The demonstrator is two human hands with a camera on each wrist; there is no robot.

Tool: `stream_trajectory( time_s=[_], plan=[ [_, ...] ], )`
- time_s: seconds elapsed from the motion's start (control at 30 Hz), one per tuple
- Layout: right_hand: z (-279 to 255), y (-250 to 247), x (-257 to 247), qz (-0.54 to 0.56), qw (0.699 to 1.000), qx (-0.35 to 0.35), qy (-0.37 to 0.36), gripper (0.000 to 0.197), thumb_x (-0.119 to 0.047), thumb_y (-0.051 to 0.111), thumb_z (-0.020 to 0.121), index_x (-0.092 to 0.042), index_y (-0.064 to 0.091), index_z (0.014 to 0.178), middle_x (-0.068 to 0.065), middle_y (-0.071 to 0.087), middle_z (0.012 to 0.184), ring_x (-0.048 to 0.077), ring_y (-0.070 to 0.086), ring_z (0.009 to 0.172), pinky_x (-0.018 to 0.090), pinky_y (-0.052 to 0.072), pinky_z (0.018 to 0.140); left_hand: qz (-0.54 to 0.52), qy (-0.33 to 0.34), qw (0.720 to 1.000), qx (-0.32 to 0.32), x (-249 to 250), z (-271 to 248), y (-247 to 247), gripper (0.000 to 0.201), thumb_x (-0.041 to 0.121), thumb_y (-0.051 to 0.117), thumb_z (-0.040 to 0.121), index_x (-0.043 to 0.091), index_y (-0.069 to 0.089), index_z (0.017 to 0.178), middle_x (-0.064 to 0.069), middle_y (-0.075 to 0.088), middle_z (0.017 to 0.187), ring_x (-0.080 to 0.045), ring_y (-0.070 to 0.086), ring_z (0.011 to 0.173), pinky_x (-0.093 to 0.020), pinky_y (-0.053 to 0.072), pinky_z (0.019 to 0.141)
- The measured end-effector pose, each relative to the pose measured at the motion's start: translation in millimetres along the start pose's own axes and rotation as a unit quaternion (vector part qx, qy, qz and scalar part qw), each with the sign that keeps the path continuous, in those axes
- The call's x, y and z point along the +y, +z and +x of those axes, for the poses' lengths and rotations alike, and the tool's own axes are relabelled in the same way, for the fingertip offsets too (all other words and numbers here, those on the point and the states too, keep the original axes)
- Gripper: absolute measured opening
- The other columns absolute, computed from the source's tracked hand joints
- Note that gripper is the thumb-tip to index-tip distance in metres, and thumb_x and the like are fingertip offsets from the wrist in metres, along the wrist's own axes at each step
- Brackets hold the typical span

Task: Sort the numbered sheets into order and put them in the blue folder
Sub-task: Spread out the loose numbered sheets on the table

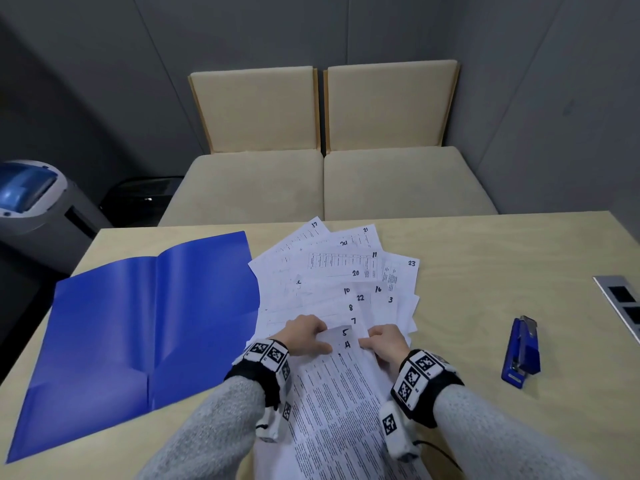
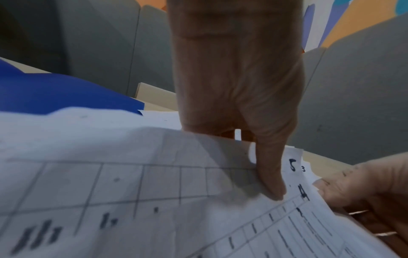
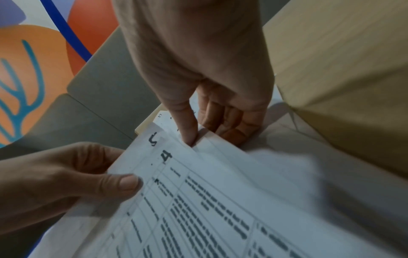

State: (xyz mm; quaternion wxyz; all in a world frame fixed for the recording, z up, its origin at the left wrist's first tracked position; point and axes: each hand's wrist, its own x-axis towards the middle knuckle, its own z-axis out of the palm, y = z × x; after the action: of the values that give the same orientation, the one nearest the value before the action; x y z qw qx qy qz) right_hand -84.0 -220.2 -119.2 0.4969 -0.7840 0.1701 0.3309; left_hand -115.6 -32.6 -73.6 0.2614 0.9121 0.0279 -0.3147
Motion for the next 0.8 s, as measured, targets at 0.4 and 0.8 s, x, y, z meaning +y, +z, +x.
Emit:
stream_trajectory(
  time_s=[0.4, 0.8],
  plan=[
    [2, -7, 9, 0.069, 0.998, -0.01, -0.002, 0.018, 0.001, 0.066, 0.073, -0.011, 0.055, 0.066, 0.008, 0.058, 0.067, 0.021, 0.053, 0.06, 0.026, 0.045, 0.058, 0.102, 0.041, 0.994, 0.02, 16, 5, 16, 0.037, 0.032, 0.068, 0.082, 0.014, 0.061, 0.114, -0.005, 0.054, 0.115, -0.025, 0.052, 0.107, -0.043, 0.035, 0.099],
    [-10, -4, 6, 0.23, 0.972, -0.038, -0.005, 0.015, -0.013, 0.063, 0.088, -0.003, 0.063, 0.1, 0.02, 0.068, 0.101, 0.031, 0.066, 0.088, 0.044, 0.055, 0.084, 0.221, 0.088, 0.962, 0.13, 13, 1, 45, 0.046, 0.036, 0.065, 0.081, 0.019, 0.048, 0.12, -0.008, 0.015, 0.151, -0.028, 0.021, 0.135, -0.045, 0.021, 0.107]
  ],
)
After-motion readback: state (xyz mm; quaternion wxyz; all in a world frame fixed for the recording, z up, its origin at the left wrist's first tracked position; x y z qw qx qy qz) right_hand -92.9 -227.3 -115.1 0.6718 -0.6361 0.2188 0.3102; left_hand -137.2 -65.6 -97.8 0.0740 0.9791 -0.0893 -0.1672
